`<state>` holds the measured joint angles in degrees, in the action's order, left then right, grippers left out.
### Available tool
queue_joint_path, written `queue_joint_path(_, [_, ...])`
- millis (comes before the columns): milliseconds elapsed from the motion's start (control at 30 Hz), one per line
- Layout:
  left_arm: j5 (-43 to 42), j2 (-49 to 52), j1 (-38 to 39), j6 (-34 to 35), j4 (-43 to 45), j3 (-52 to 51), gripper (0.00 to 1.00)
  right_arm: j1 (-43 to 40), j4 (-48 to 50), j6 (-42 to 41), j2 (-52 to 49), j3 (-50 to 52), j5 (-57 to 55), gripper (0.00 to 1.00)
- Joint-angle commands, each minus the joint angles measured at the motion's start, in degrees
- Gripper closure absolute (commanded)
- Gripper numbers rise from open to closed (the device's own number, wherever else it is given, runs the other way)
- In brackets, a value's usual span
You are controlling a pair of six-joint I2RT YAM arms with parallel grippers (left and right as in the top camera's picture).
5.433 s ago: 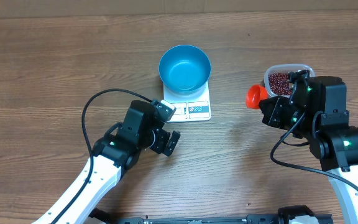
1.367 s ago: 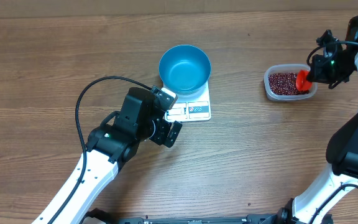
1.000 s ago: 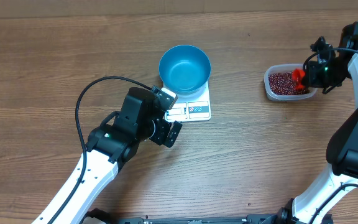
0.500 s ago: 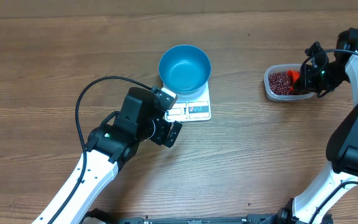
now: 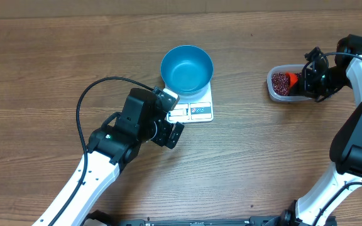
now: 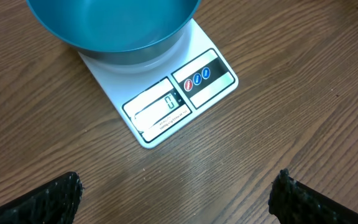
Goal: Scoop item into bowl and weigh 150g on scale
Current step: 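Dip the red scoop into the bean tub with the right gripper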
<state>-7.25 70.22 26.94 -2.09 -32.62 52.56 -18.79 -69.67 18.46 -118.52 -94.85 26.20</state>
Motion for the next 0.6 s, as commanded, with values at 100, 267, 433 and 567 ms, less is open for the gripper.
queue_joint_path(100, [0.3,0.2,-0.3,-0.5,0.0,1.2,0.01,0.0,0.0,-3.3,-0.9,1.6,5.5,0.96])
queue_joint_path(267, [0.3,0.2,-0.3,-0.5,0.0,1.2,0.01,-0.4,-0.1,-3.7,-0.9,1.6,8.8,0.96])
queue_joint_path(433, [0.3,0.2,-0.3,-0.5,0.0,1.2,0.00,-1.7,-0.3,-3.9,-0.9,1.6,11.4,0.96])
queue_joint_path(567, [0.3,0.2,-0.3,-0.5,0.0,1.2,0.00,-3.5,-0.2,-3.9,-0.9,1.6,14.3,0.96])
